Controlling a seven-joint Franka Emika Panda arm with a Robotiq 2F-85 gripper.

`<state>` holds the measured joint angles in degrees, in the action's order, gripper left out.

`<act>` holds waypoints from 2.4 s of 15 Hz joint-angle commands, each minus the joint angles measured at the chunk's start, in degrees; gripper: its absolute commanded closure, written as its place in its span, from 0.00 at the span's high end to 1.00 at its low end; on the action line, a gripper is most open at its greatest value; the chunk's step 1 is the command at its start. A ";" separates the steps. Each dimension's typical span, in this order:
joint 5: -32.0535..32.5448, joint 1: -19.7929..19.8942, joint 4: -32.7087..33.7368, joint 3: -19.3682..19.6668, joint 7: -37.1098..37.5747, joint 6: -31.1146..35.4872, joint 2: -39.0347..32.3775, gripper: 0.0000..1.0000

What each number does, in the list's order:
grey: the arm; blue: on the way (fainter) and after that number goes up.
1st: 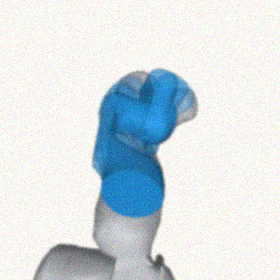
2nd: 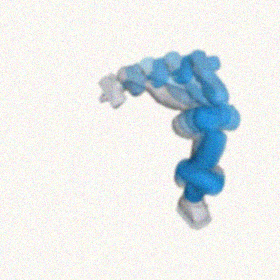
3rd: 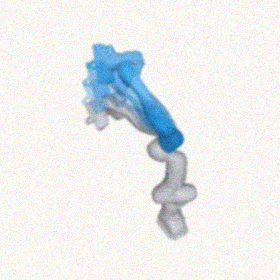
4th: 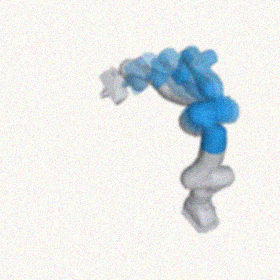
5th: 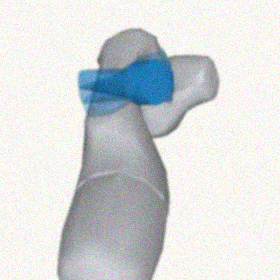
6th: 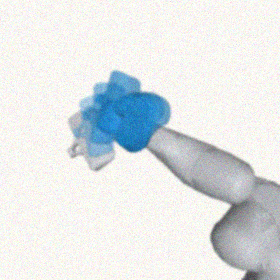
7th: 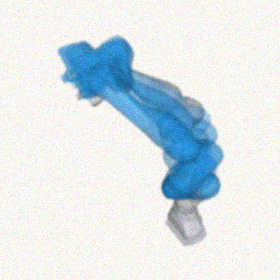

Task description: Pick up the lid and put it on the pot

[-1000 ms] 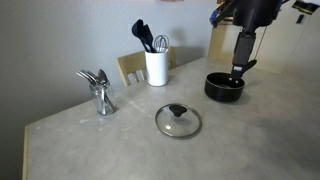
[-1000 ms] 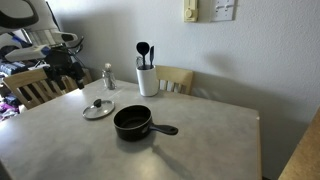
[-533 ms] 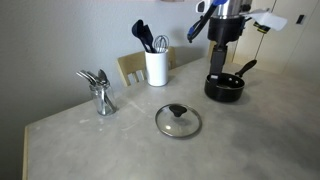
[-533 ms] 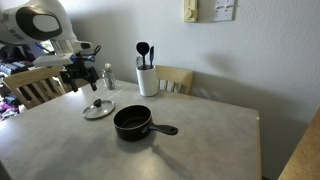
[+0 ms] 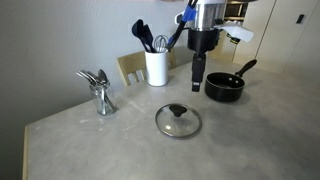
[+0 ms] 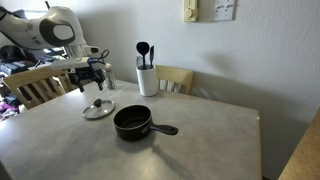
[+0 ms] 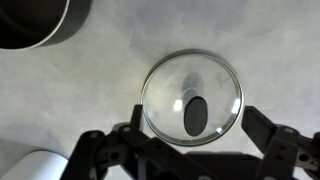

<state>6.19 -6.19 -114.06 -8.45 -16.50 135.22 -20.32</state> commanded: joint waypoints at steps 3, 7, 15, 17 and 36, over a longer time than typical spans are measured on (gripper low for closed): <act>1.04 -1.51 0.83 1.27 8.59 -0.77 -1.94 1.00; -0.14 -2.30 4.69 0.46 10.63 -1.24 -7.79 1.00; 1.15 -4.83 16.60 1.63 11.88 -3.12 -18.17 1.00; 1.01 -5.42 18.85 1.75 12.62 -4.12 -19.79 1.00; 0.74 -5.75 20.39 1.59 12.34 -8.39 -20.92 0.61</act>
<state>6.80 -11.55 -94.76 -6.99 -4.20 128.07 -40.25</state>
